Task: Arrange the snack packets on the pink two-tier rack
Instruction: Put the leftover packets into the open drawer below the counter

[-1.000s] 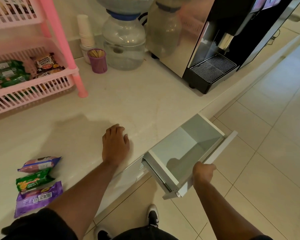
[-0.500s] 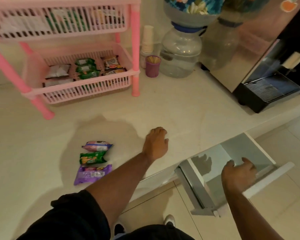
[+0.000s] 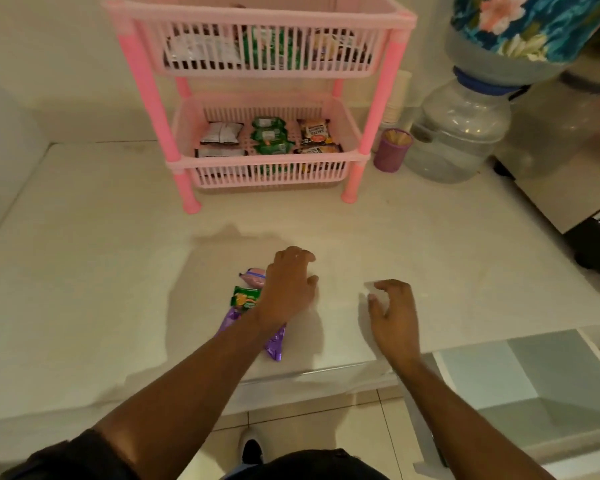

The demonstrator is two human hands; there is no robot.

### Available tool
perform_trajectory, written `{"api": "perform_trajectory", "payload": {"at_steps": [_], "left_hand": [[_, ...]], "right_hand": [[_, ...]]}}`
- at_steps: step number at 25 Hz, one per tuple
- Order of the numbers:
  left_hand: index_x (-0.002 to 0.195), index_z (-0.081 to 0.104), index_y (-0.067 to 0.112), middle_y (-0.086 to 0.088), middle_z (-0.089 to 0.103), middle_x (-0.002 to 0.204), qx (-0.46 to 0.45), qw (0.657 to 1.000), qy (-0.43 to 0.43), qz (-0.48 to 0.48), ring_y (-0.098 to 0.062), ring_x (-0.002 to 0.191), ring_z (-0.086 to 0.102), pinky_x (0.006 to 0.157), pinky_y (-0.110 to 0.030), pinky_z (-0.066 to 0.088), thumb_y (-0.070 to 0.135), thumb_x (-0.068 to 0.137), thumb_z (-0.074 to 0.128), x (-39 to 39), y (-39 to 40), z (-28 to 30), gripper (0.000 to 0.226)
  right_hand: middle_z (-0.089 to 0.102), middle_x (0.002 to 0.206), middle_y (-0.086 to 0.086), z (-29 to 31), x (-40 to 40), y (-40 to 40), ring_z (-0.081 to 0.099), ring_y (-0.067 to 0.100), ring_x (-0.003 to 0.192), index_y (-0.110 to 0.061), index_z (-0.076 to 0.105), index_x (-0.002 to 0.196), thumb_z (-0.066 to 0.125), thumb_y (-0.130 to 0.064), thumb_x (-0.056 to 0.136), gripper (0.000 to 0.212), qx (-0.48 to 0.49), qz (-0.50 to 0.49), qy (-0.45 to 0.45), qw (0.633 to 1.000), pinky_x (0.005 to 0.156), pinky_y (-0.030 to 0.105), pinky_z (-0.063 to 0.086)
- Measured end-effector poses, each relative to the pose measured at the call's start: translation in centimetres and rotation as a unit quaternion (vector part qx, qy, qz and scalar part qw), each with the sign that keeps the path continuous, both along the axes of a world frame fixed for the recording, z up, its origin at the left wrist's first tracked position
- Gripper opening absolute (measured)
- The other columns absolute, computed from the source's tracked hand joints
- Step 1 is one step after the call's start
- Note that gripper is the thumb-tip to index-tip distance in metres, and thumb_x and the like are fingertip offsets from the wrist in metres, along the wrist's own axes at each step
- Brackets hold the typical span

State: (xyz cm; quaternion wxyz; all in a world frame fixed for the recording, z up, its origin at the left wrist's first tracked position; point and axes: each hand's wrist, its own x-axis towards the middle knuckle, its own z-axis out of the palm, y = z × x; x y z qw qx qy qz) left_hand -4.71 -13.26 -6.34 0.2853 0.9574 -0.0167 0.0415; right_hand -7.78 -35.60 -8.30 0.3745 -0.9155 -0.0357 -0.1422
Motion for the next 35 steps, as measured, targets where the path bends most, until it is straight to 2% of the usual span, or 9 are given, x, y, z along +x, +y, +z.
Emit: {"api": "perform_trajectory", "payload": {"at_steps": [5,9,14,16,19,22,26,30,35], "left_hand": [[0.128,0.058,0.031,0.007,0.054,0.134,0.01,0.992,0.128,0.013,-0.02,0.131,0.039,0.104,-0.041,0.038,0.038,0.086,0.064,-0.4,6.3,0.6,0.042],[0.132,0.057,0.029,0.003,0.056,0.134,-0.004,0.987,0.158,-0.028,-0.022,0.127,0.046,0.104,-0.046,0.041,0.039,0.09,0.061,-0.8,7.5,0.4,0.044],[0.137,0.055,0.023,-0.005,0.051,0.133,-0.017,0.987,0.157,-0.043,-0.026,0.126,0.043,0.106,-0.046,0.038,0.032,0.096,0.056,-0.5,7.9,-0.4,0.042],[0.136,0.055,0.022,-0.006,0.05,0.128,-0.011,0.987,0.153,-0.039,-0.026,0.122,0.044,0.104,-0.045,0.04,0.034,0.097,0.056,-0.1,7.6,-0.6,0.04],[0.132,0.055,0.022,-0.005,0.049,0.123,0.011,0.991,0.129,-0.034,-0.025,0.115,0.046,0.097,-0.044,0.042,0.036,0.098,0.052,0.5,7.0,-0.9,0.036],[0.133,0.052,0.023,-0.004,0.046,0.125,0.051,0.993,0.101,-0.04,-0.025,0.114,0.046,0.092,-0.041,0.042,0.034,0.1,0.05,1.1,6.2,-1.4,0.035],[0.132,0.054,0.02,-0.003,0.046,0.124,0.083,0.993,0.055,-0.055,-0.025,0.109,0.048,0.085,-0.041,0.044,0.027,0.1,0.048,2.3,4.0,-1.4,0.033],[0.122,0.059,0.017,-0.005,0.047,0.121,0.098,0.988,0.057,-0.103,-0.026,0.109,0.049,0.084,-0.042,0.045,0.024,0.099,0.048,3.7,0.4,-1.0,0.026],[0.129,0.054,0.015,-0.009,0.051,0.123,0.127,0.976,0.079,-0.156,-0.03,0.111,0.049,0.085,-0.043,0.047,0.029,0.098,0.051,4.5,-2.7,-1.6,0.033]], "right_hand": [[0.056,0.117,-0.006,0.4,-0.9,7.0,0.053,0.01,0.109,-0.02,0.061,0.116,0.06,-0.04,0.094,0.029,-0.056,0.174,0.001,0.983,0.094,0.028,0.046],[0.055,0.116,-0.007,0.3,-2.5,10.5,0.053,0.009,0.104,-0.021,0.058,0.119,0.062,-0.054,0.089,0.044,-0.063,0.253,-0.009,0.965,0.088,0.025,0.046],[0.052,0.113,-0.013,-0.1,-4.2,12.9,0.05,0.006,0.096,-0.031,0.052,0.123,0.06,-0.075,0.075,0.066,-0.14,0.307,0.014,0.941,0.081,0.026,0.048],[0.051,0.119,-0.009,-0.4,-4.6,13.1,0.051,0.011,0.102,-0.031,0.051,0.131,0.063,-0.068,0.078,0.066,-0.139,0.317,0.016,0.938,0.084,0.029,0.048],[0.05,0.118,-0.003,-0.8,-4.9,12.8,0.052,0.014,0.1,-0.024,0.055,0.126,0.063,-0.049,0.087,0.047,-0.125,0.298,0.002,0.946,0.079,0.031,0.051],[0.048,0.119,-0.002,-0.8,-4.5,12.0,0.052,0.014,0.099,-0.023,0.056,0.124,0.061,-0.048,0.088,0.044,-0.134,0.265,0.026,0.954,0.079,0.028,0.052],[0.049,0.128,0.001,-1.2,-3.7,9.0,0.049,0.018,0.112,-0.021,0.055,0.128,0.06,-0.044,0.091,0.044,-0.176,0.253,0.022,0.951,0.088,0.03,0.048],[0.051,0.135,-0.002,-1.5,-3.0,4.9,0.049,0.017,0.121,-0.022,0.053,0.128,0.06,-0.04,0.09,0.042,-0.182,0.203,0.029,0.962,0.095,0.032,0.047],[0.056,0.134,0.0,-1.5,-2.3,-0.4,0.053,0.02,0.121,-0.018,0.056,0.127,0.066,-0.033,0.089,0.042,-0.171,0.144,0.04,0.974,0.098,0.034,0.046]]}}
